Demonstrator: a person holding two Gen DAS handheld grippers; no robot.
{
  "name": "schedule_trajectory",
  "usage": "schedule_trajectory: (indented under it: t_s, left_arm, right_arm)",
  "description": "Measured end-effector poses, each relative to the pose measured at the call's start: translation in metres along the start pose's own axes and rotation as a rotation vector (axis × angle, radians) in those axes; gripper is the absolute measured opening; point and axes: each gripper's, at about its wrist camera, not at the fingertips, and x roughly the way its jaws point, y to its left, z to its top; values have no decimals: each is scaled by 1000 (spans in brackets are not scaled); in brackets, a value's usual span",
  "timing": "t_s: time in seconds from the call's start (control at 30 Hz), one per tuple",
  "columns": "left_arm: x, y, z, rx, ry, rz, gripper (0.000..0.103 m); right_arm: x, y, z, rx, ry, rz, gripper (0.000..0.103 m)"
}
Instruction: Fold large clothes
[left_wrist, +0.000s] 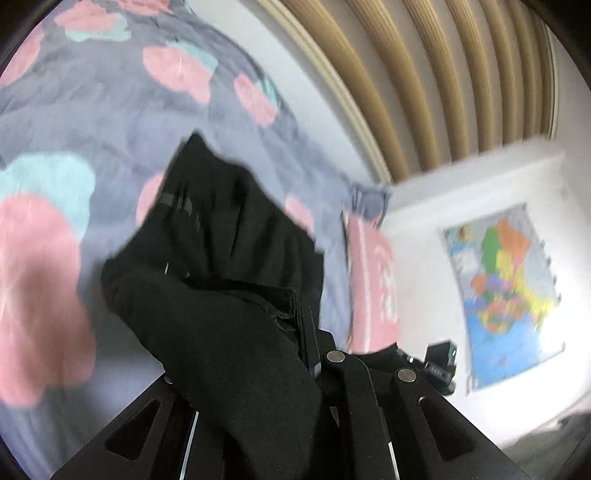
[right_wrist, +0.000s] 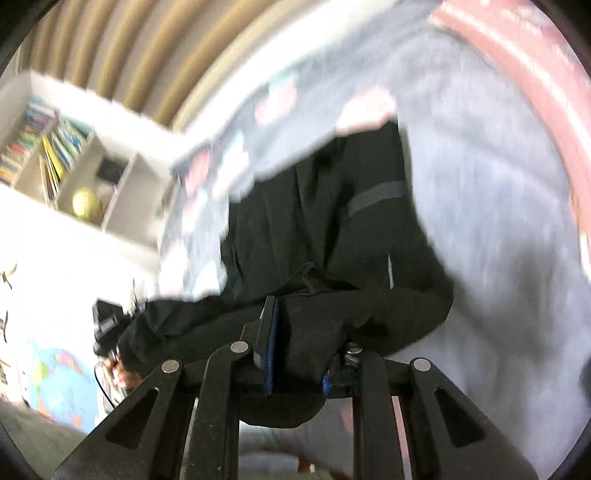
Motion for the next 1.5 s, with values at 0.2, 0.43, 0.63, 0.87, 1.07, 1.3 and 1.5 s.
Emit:
schedule_trajectory:
  t_s: [0.2,0.43,0.63,0.87,1.07,1.3,1.5]
  left_arm:
    - [37,-17,82,-42,-73,-17,18]
    - [148,38,178,-163,-37,136,19]
    - [251,112,199,-231,110,311,19]
    - [271,131,198,-187,185,267,21]
    - [232,108,196,-92,281,144,39]
    - [121,54,186,28,171,-55,75]
    - [138,50,199,126,92,326,79]
  right_arm:
    - [36,3,100,48,-101,-20,22]
    - [142,-50,171,174,-54,-184,22]
    - [242,-119,172,313,54,-324,22]
    - [267,-141,169,320,93,-330,22]
    - [234,-135,168,353,100,-248,28]
    - [171,-100,166,265,21,-119,51]
    - [156,-59,164,35,-20,-299,78]
